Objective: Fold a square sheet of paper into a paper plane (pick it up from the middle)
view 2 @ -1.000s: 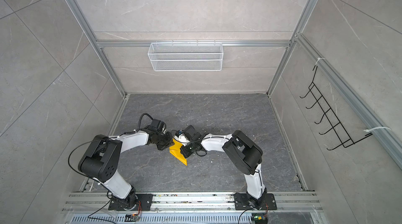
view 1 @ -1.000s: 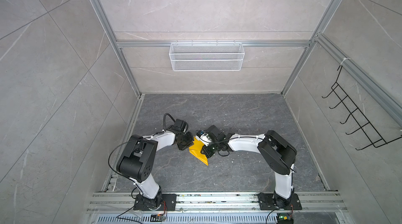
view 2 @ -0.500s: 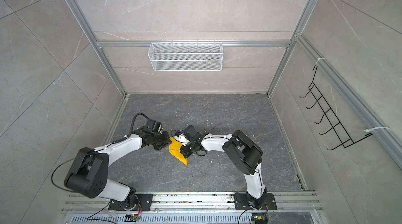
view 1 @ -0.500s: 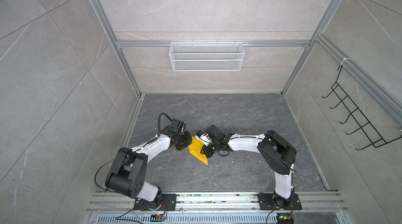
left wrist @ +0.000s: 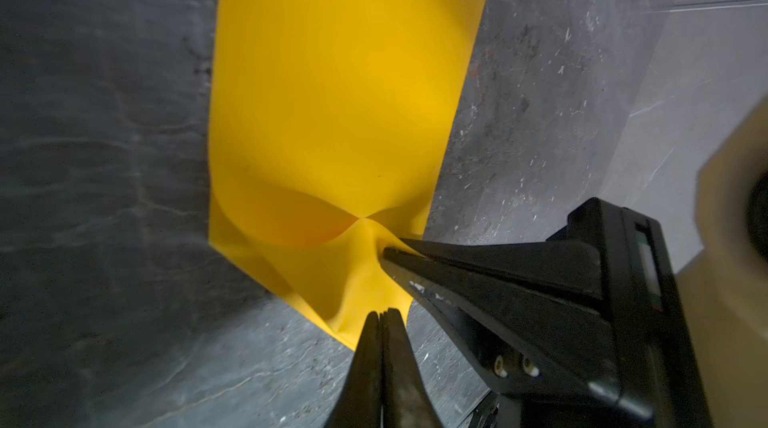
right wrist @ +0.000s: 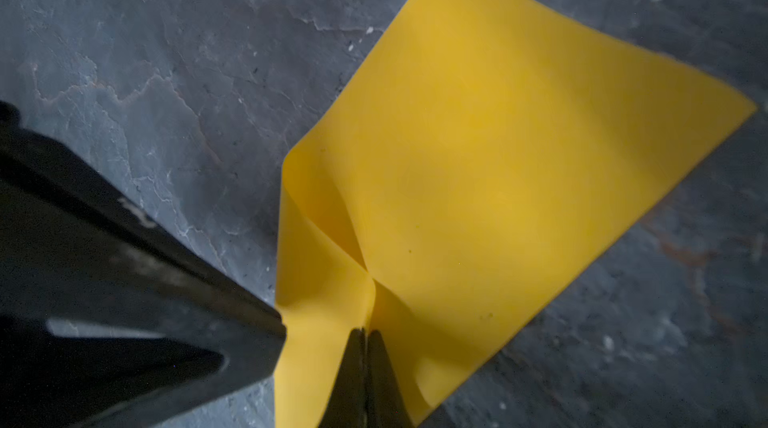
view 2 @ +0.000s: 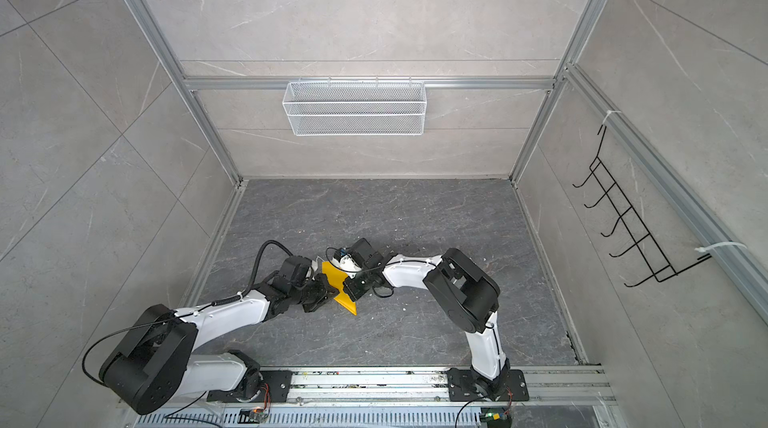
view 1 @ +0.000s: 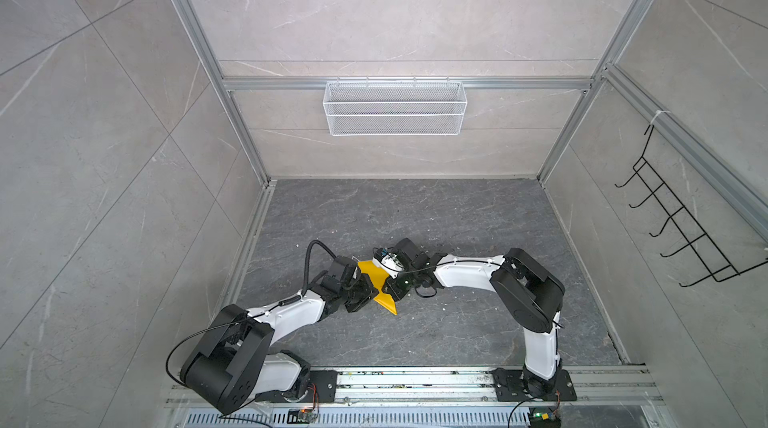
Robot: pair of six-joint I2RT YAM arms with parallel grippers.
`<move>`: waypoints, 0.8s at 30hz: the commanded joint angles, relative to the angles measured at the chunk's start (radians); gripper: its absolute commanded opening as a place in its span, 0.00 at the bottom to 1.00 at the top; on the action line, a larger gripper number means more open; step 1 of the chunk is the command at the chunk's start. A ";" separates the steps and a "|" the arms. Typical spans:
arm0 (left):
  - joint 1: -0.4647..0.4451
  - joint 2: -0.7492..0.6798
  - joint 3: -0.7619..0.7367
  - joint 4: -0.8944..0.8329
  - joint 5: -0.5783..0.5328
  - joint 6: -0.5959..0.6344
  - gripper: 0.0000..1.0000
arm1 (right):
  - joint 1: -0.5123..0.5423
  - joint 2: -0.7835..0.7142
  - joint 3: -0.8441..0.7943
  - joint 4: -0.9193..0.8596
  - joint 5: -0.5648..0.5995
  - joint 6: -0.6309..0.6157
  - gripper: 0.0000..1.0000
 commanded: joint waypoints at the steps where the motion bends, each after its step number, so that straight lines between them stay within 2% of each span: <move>1: -0.006 0.030 0.004 0.064 0.001 -0.017 0.06 | -0.003 0.048 0.008 -0.059 0.027 0.009 0.05; 24: -0.007 0.105 -0.026 -0.021 -0.054 0.004 0.03 | -0.004 0.053 0.023 -0.078 0.031 0.006 0.05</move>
